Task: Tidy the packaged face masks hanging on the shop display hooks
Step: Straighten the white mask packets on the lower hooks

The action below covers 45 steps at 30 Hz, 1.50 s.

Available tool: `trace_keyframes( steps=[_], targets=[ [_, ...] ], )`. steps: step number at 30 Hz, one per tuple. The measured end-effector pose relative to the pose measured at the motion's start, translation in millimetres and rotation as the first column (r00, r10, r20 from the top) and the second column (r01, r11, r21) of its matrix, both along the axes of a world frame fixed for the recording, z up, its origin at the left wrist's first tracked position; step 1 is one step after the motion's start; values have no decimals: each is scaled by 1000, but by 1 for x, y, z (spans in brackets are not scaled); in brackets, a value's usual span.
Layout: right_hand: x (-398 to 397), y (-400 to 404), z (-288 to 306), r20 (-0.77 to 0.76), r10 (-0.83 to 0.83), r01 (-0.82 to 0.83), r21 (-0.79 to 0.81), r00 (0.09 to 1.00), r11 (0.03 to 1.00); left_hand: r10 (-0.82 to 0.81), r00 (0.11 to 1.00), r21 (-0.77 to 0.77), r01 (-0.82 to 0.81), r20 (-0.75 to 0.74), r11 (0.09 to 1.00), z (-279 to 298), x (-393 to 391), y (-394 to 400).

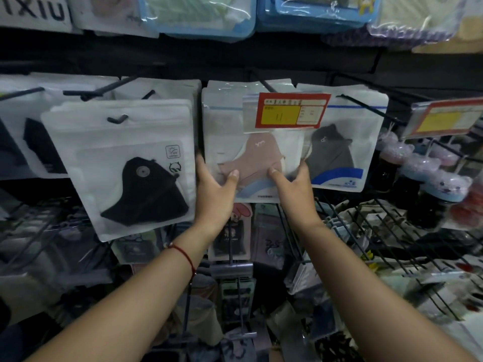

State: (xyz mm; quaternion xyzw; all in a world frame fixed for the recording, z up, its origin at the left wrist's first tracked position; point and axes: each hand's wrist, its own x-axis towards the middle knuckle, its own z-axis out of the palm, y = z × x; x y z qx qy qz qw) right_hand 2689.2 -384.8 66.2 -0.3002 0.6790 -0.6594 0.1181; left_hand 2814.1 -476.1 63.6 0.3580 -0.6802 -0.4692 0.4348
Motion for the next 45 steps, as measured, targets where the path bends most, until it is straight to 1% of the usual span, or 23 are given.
trace_keyframes(
  steps=[1, 3, 5, 6, 8, 10, 11, 13, 15, 18, 20, 22, 26, 31, 34, 37, 40, 43, 45],
  targets=[
    [1, 2, 1, -23, -15, 15, 18, 1000, 1000, 6, 1000, -45, -6, -1, 999, 0, 2, 5],
    [8, 10, 5, -121, -49, 56, 53, 991, 997, -15, 1000, -199, 15, 2, 980, -3, 10, 19],
    [16, 23, 5, -289, -66, 106, 127, 955, 986, -24, 998, -346, 43, 59, 937, -10, 22, 36],
    [20, 32, 4, -395, -66, 142, 167, 916, 976, -20, 995, -404, 58, 100, 913, -13, 28, 45],
    [29, 47, 2, -586, -48, 185, 175, 809, 967, -1, 980, -517, 105, 198, 850, -18, 37, 54],
    [33, 54, 3, -705, 8, 174, 186, 709, 967, 79, 945, -644, 153, 317, 750, -18, 36, 54],
    [32, 54, 5, -732, 57, 167, 231, 679, 959, 135, 922, -688, 168, 363, 706, -15, 33, 50],
    [30, 48, 11, -729, 176, 170, 374, 661, 912, 210, 863, -704, 210, 459, 678, -5, 24, 38],
    [25, 39, 16, -727, 240, 206, 466, 643, 860, 249, 796, -680, 256, 551, 687, 3, 14, 25],
    [15, 27, 18, -734, 264, 240, 503, 626, 830, 271, 770, -678, 267, 578, 685, 7, 6, 6],
    [8, 23, 20, -738, 277, 269, 527, 616, 806, 325, 738, -711, 286, 591, 642, 7, 3, -2],
    [0, 19, 23, -749, 268, 290, 522, 606, 802, 371, 708, -733, 302, 601, 609, 8, -2, -6],
    [-10, 13, 31, -706, 238, 250, 513, 667, 821, 401, 671, -721, 297, 624, 626, 8, -14, -6],
    [-7, 10, 31, -666, 230, 184, 490, 710, 852, 376, 688, -707, 285, 621, 647, 5, -15, -3],
    [-5, 13, 29, -667, 250, 164, 493, 702, 854, 366, 703, -707, 275, 610, 652, 4, -10, -1],
    [-5, 18, 30, -684, 265, 176, 503, 679, 846, 315, 719, -680, 290, 619, 674, 3, -5, 9],
    [-4, 28, 28, -685, 277, 181, 516, 674, 837, 263, 732, -631, 281, 628, 724, 2, 1, 22],
    [0, 42, 23, -660, 305, 172, 555, 687, 814, 228, 743, -580, 253, 629, 774, -5, 9, 37],
    [2, 53, 19, -625, 327, 158, 592, 709, 790, 202, 735, -532, 245, 647, 811, -14, 15, 49]
  ],
)
